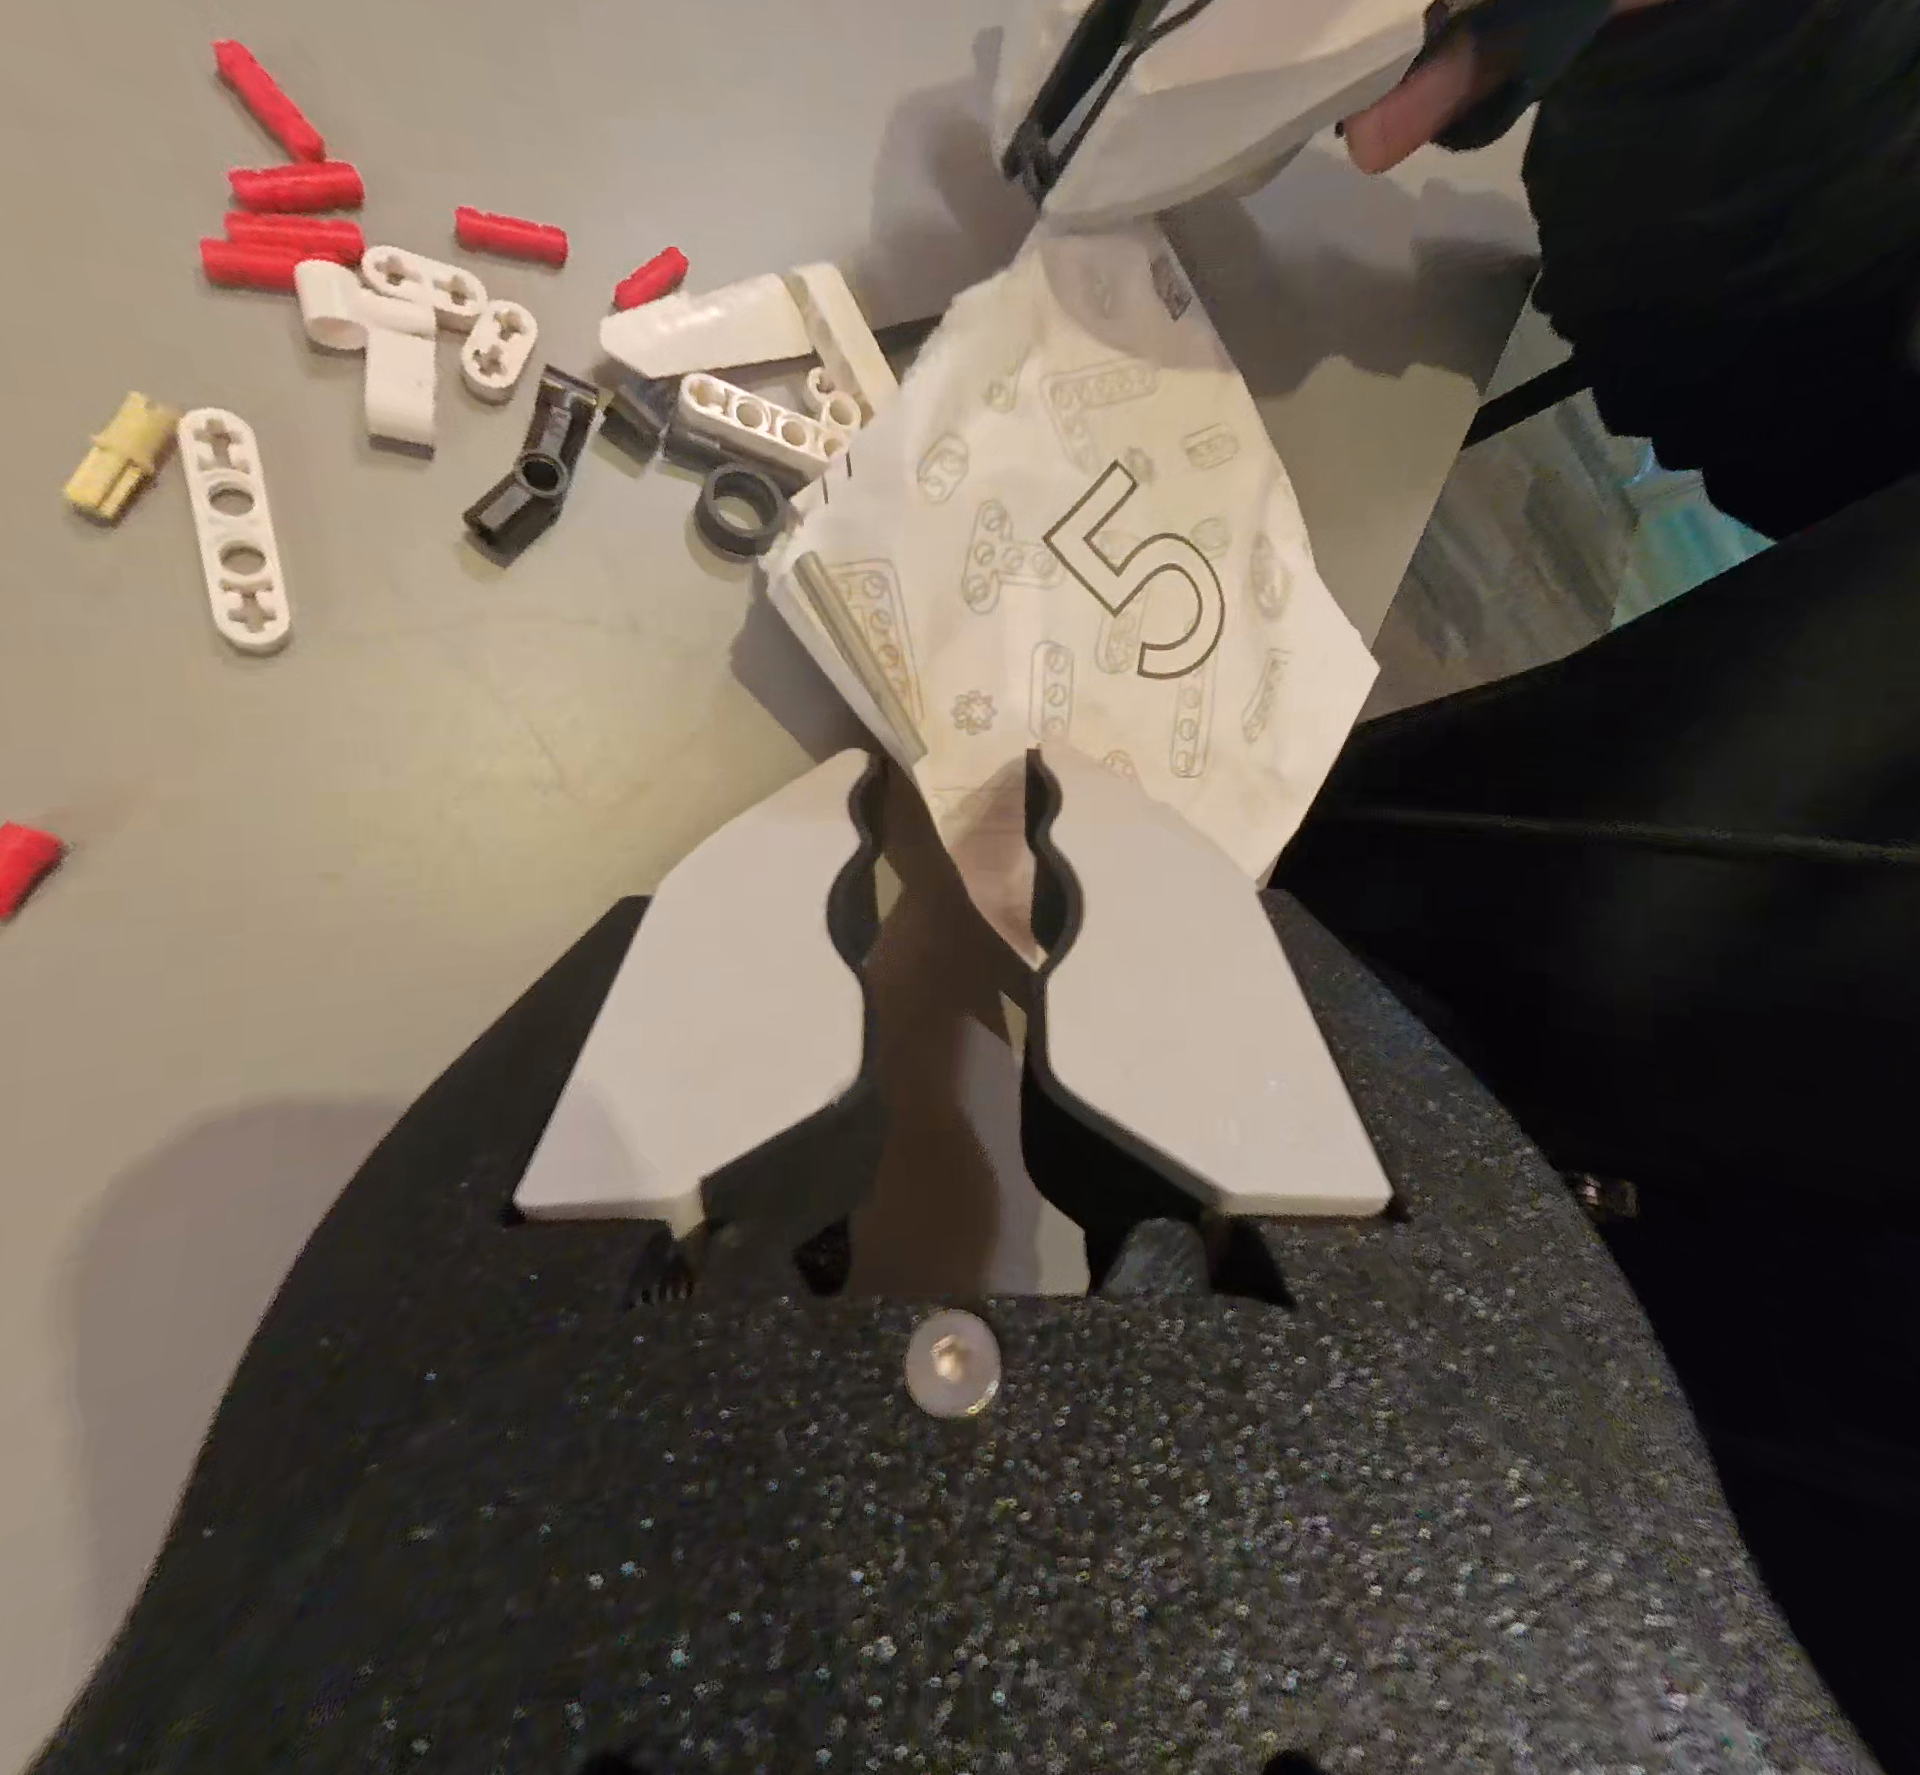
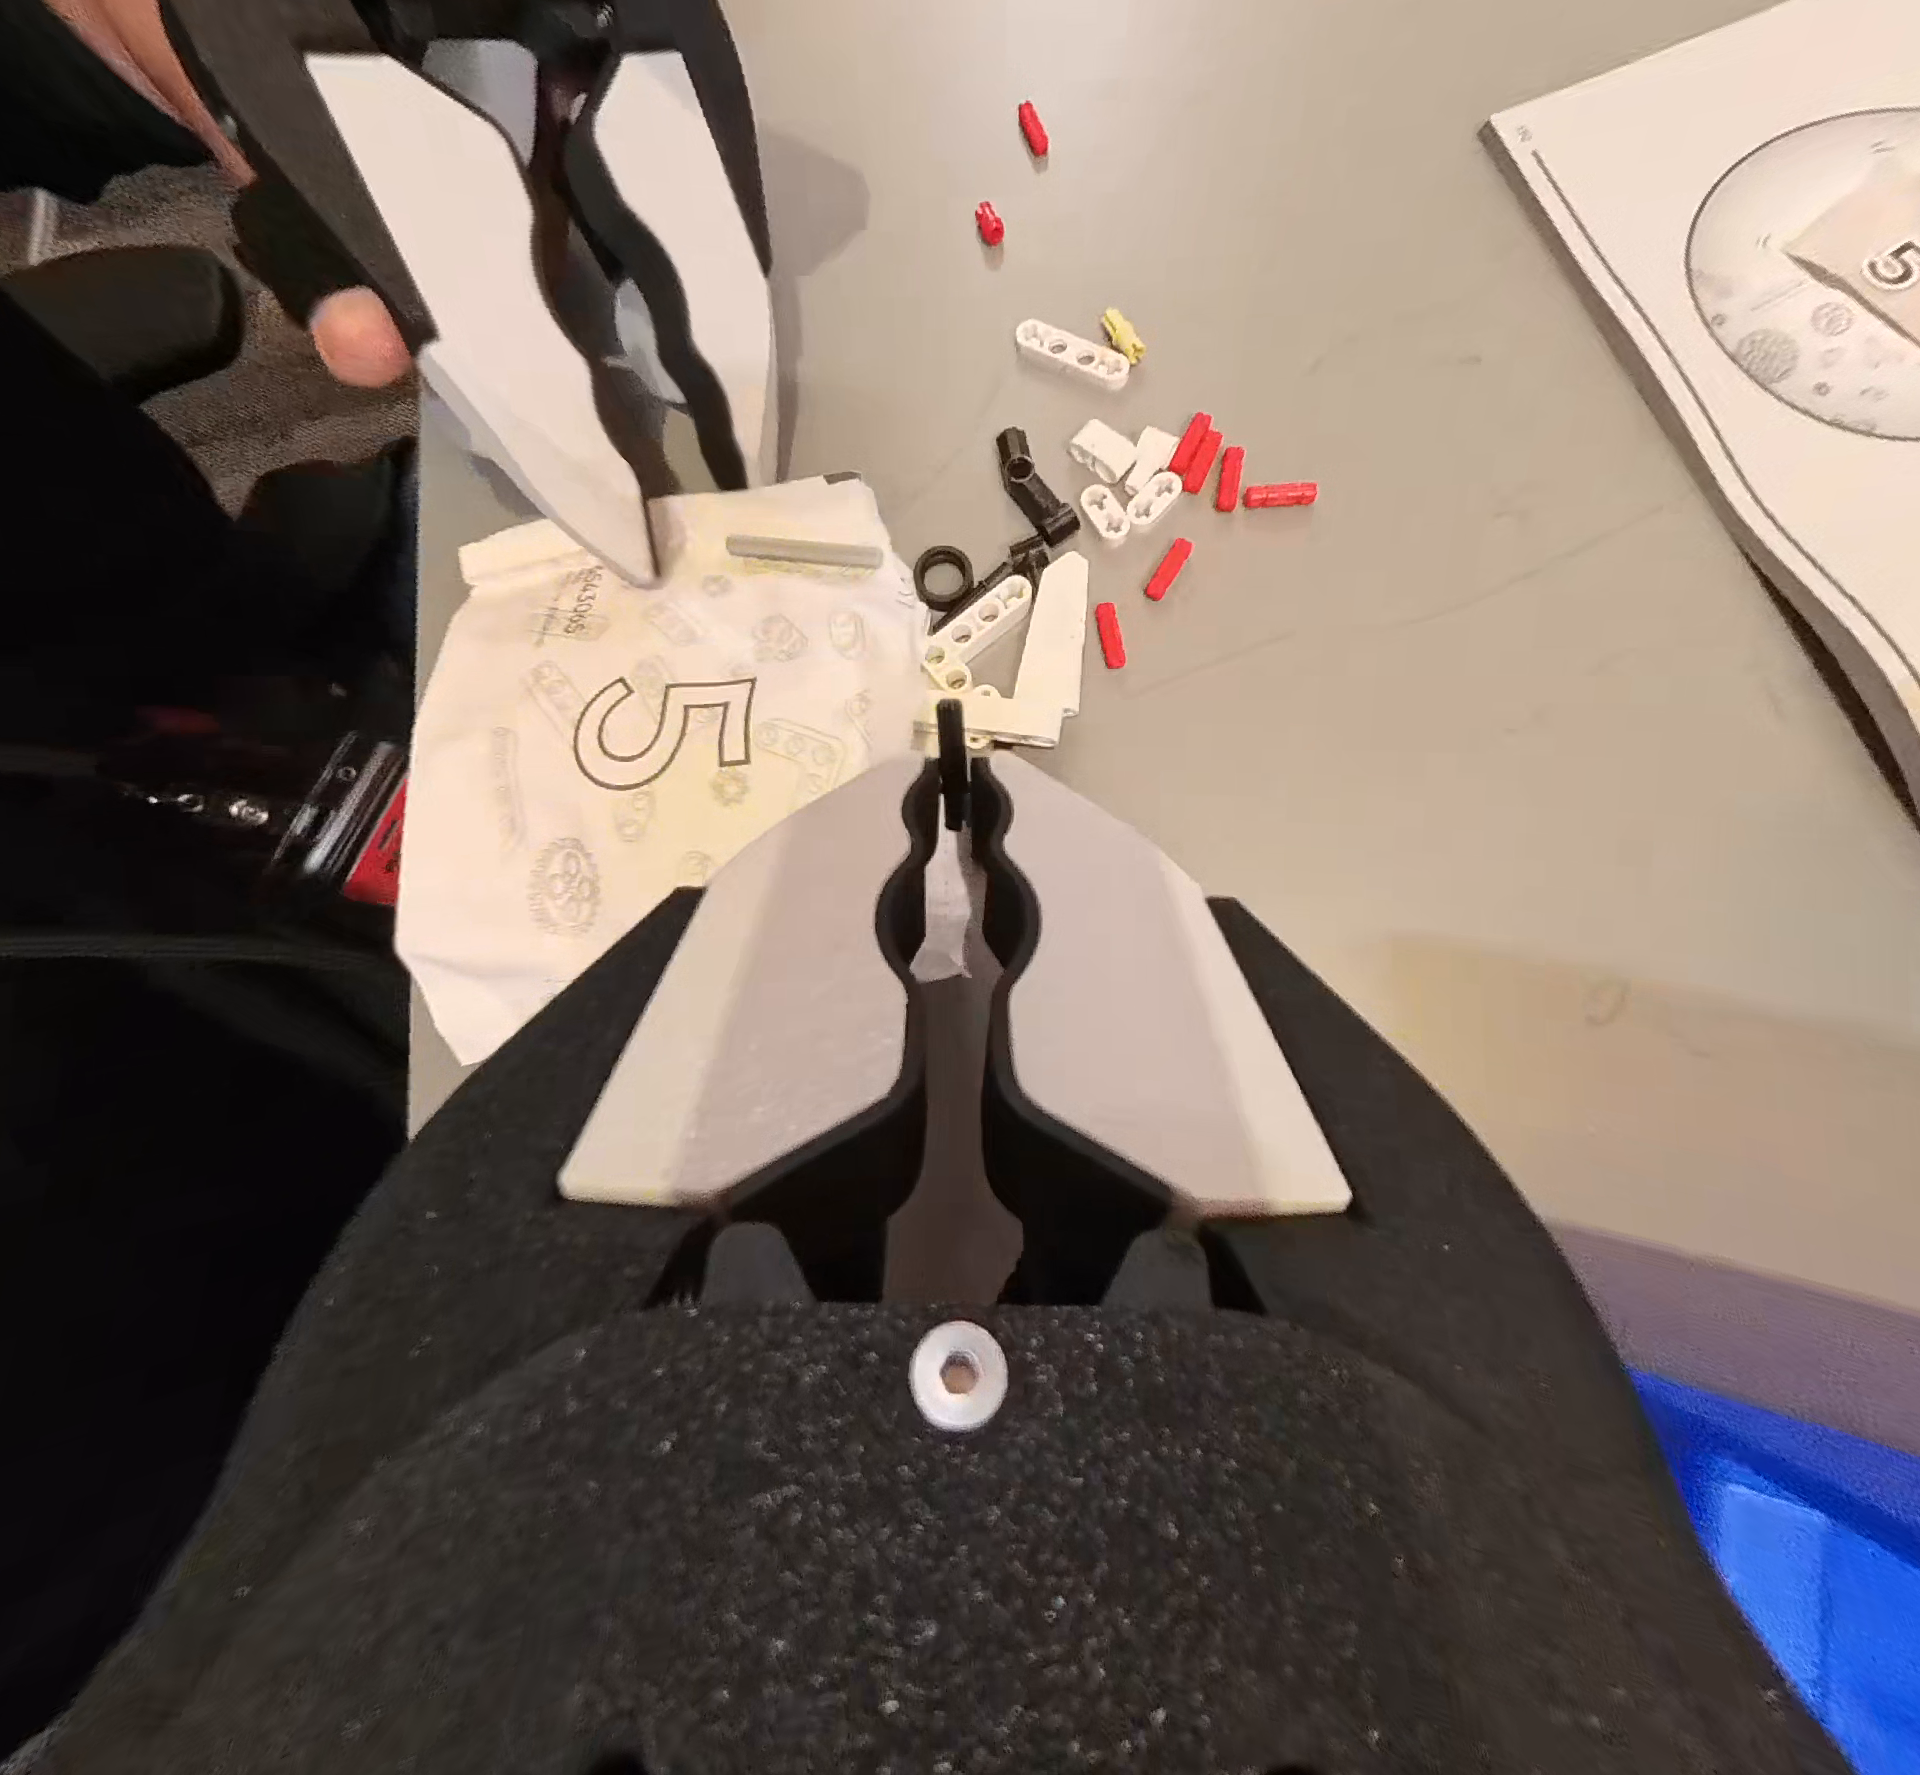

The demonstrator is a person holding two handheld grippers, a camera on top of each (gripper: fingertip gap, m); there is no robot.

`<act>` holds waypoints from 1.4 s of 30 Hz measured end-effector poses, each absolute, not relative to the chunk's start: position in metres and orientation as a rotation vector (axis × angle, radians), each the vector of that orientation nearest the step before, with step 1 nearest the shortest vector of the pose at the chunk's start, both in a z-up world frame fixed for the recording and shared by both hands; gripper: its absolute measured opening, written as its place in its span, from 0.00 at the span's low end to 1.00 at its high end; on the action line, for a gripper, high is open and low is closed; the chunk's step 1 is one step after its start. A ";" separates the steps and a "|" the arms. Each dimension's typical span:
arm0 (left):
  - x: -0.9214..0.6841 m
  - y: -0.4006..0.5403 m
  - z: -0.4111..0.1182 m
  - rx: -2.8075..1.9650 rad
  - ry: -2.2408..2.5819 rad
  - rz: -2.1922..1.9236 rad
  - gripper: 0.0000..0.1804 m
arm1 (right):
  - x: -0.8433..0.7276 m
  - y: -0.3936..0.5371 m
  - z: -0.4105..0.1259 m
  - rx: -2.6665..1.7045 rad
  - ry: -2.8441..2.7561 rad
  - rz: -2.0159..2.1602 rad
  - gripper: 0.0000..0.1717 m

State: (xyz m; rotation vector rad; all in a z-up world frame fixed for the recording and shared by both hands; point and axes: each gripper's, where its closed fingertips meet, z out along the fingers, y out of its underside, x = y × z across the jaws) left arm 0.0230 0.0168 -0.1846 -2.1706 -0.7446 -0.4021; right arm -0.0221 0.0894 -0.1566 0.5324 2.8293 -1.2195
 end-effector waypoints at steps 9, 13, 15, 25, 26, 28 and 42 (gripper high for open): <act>0.002 0.018 -0.188 -2.241 -0.644 -0.299 0.01 | -0.032 0.095 -0.141 0.601 2.865 -1.283 0.03; -0.012 0.007 -0.184 -2.278 -0.588 -0.275 0.00 | -0.033 0.083 -0.135 0.539 2.870 -1.299 0.03; -0.024 0.000 -0.181 -2.284 -0.597 -0.256 0.00 | -0.034 0.075 -0.136 0.489 2.871 -1.291 0.03; -0.050 -0.016 -0.179 -2.287 -0.392 -0.259 0.00 | -0.048 0.060 -0.157 0.443 2.755 -1.241 0.03; -0.054 -0.016 -0.178 -2.267 -0.364 -0.237 0.00 | -0.046 0.059 -0.158 0.442 2.728 -1.245 0.03; -0.060 -0.016 -0.176 -2.232 -0.303 -0.198 0.00 | -0.043 0.057 -0.156 0.436 2.682 -1.267 0.03; -0.075 -0.017 -0.139 -1.930 0.001 0.034 0.00 | -0.035 0.032 -0.131 0.346 2.524 -1.347 0.03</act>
